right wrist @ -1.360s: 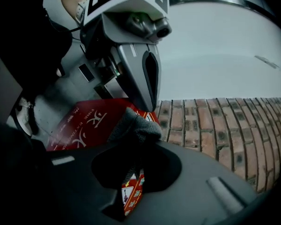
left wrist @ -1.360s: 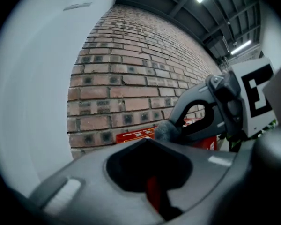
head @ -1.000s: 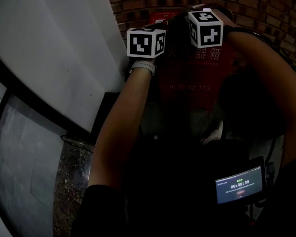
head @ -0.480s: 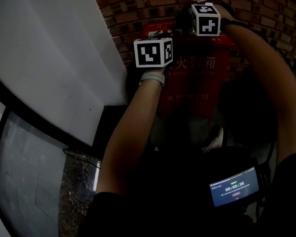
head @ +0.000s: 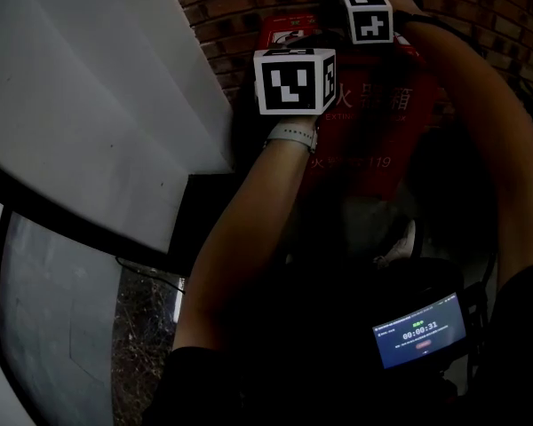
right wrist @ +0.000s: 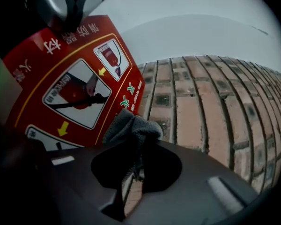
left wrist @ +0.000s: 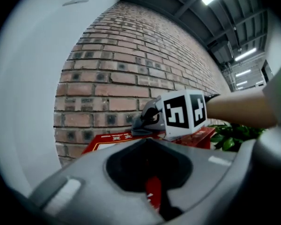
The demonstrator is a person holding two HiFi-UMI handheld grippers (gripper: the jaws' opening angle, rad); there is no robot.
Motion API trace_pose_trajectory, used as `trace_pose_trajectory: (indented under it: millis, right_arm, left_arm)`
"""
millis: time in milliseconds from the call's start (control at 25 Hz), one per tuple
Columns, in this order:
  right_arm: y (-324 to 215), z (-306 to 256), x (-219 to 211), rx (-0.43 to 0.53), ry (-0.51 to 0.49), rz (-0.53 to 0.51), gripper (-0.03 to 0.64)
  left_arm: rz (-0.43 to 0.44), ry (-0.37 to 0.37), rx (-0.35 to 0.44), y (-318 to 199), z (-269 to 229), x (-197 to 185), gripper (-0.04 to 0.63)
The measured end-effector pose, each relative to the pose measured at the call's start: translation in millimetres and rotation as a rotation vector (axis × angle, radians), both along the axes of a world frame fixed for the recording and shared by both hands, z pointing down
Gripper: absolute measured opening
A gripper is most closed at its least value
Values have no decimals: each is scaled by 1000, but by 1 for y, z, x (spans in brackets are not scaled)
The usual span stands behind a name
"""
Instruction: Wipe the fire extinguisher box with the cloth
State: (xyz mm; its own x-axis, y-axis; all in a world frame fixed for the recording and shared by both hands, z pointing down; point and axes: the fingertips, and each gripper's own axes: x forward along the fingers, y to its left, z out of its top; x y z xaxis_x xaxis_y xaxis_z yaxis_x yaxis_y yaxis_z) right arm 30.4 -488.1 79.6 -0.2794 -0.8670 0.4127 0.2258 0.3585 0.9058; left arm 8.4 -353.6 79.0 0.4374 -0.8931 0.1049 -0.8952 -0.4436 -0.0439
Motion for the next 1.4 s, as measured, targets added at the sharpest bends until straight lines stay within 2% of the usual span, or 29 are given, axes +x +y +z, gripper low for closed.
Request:
trace_pose_trajectory:
  millis: [200,440,680,960,1160,1400]
  right_arm:
    - [-9,13,-2,18,71,9,32]
    - [21,16,-7,-34,71,-53,31]
    - [60,20,-11,-88,51,-89,31]
    - [105,22,-14,-93,91,-138,31]
    - [130,23,-10,-125,102,-139,31]
    - [166,21,-8,-192,135,-177,32]
  left_arm:
    - [-27,-24,22,1,0,-4,3]
    - [-55,-54,39,1,0,-6,3]
    - [-33,-21,16,-1,2,-3,3]
    - [-22,-8,-23,-1,3,-4,3]
    - [-13,-42,-48,-1,5,-2,3]
    - [-3,-38,-70,9,10,-6,3]
